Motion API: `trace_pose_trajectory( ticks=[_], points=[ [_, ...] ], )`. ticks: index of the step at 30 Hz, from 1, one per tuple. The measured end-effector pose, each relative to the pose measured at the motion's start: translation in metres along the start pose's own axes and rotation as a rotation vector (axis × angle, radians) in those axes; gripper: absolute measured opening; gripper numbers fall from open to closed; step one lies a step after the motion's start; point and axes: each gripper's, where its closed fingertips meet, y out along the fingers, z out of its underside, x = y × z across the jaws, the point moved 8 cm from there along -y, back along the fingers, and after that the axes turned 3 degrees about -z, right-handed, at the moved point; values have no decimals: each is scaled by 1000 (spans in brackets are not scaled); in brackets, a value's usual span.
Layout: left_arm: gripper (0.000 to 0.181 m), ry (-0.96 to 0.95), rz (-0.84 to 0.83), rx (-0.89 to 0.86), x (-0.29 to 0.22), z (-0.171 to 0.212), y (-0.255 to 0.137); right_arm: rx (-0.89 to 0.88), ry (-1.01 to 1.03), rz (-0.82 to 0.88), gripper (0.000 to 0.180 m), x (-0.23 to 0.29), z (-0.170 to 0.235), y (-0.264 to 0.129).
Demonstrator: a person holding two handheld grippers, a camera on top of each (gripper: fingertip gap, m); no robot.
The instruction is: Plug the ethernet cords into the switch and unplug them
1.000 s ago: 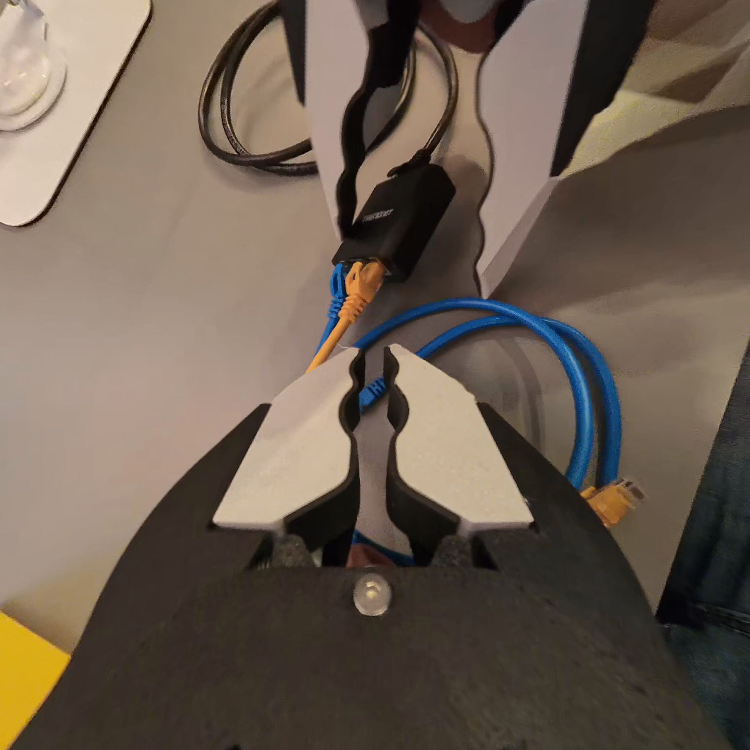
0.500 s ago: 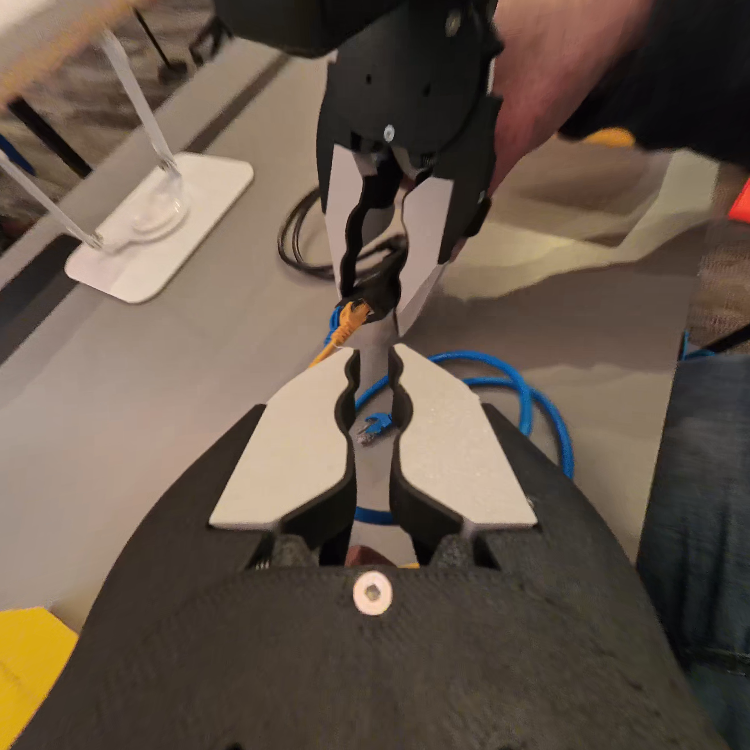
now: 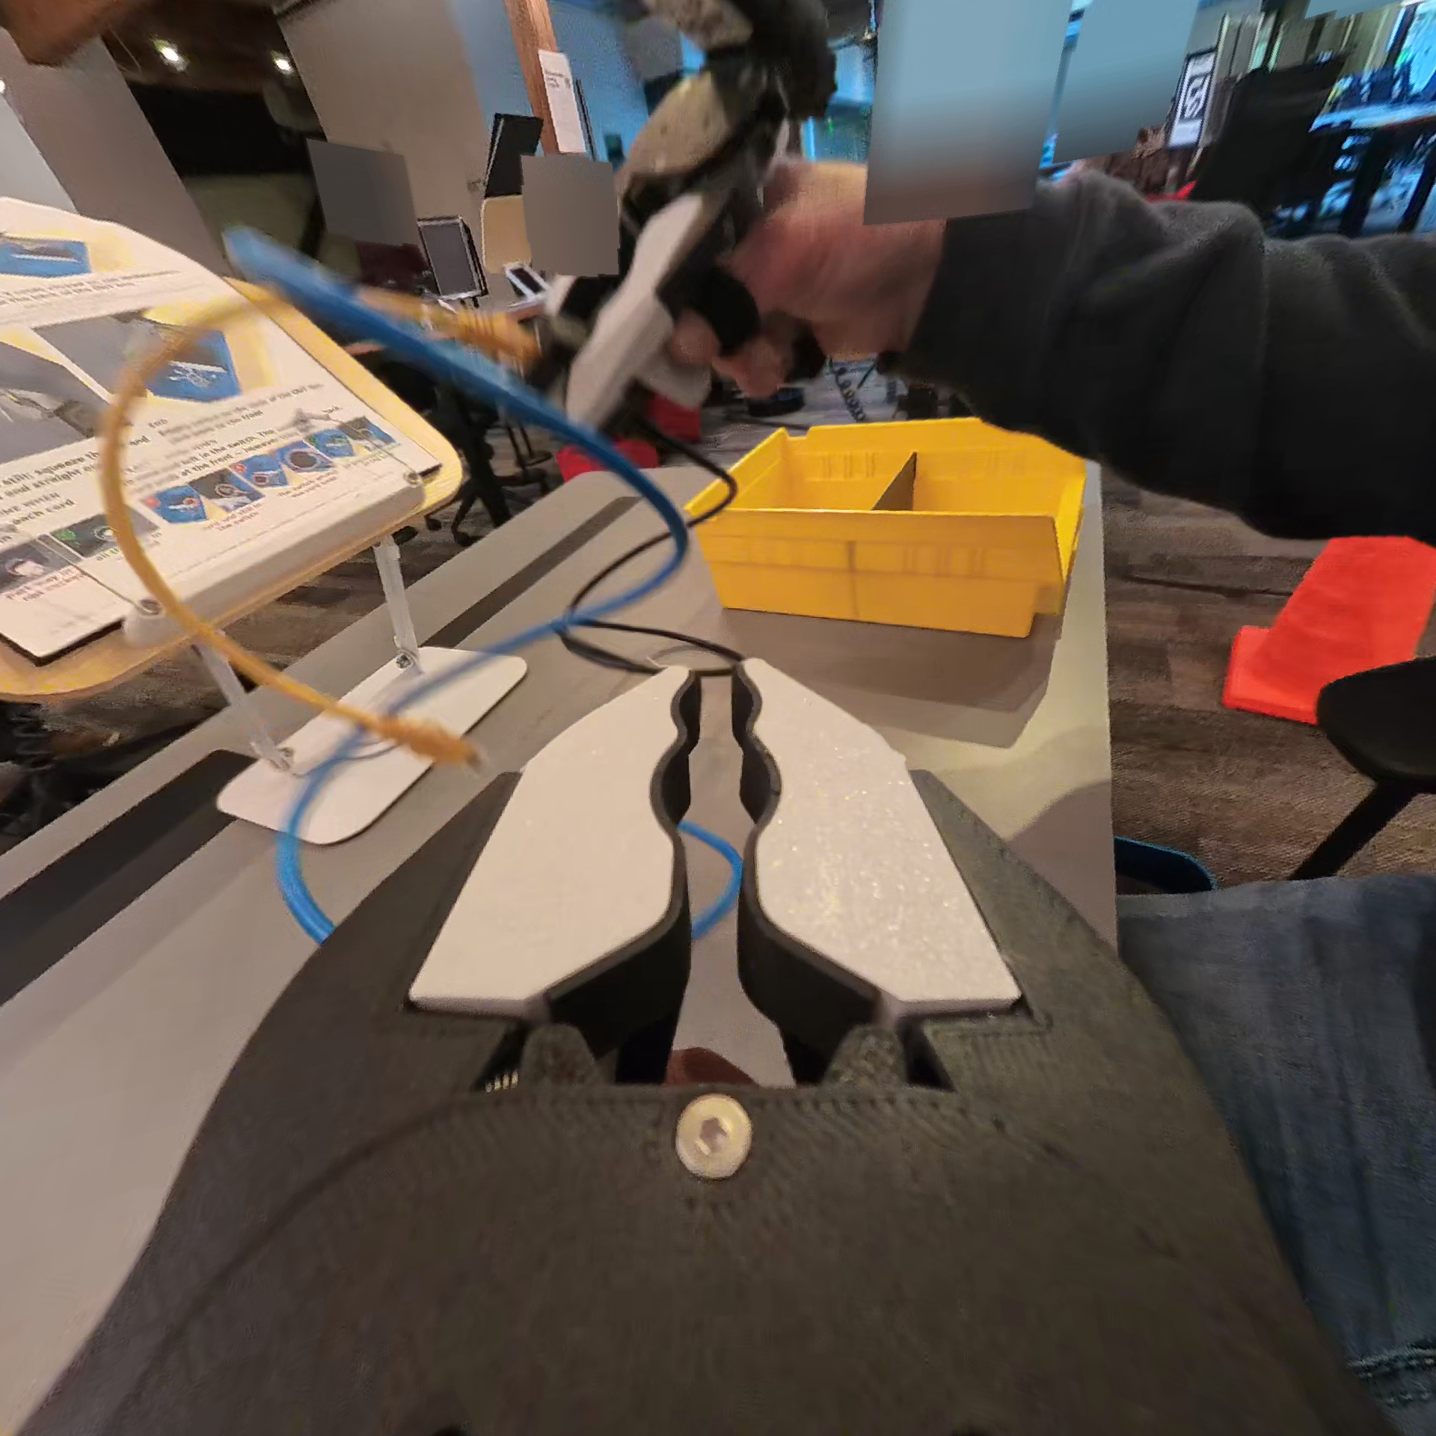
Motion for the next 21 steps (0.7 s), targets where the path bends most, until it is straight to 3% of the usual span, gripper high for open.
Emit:
trace_pose_trajectory(
  ticks=[11,15,21],
  points=[
    [6,-71,78,19,-4,26,25,-223,116,293,47,-57,-65,-146],
    [7,-92,118,50,-8,39,40,-270,196,385,47,-67,-57,-185],
    [7,-145,169,91,-13,60,58,-321,339,477,48,-70,-13,-203]
  ],
)
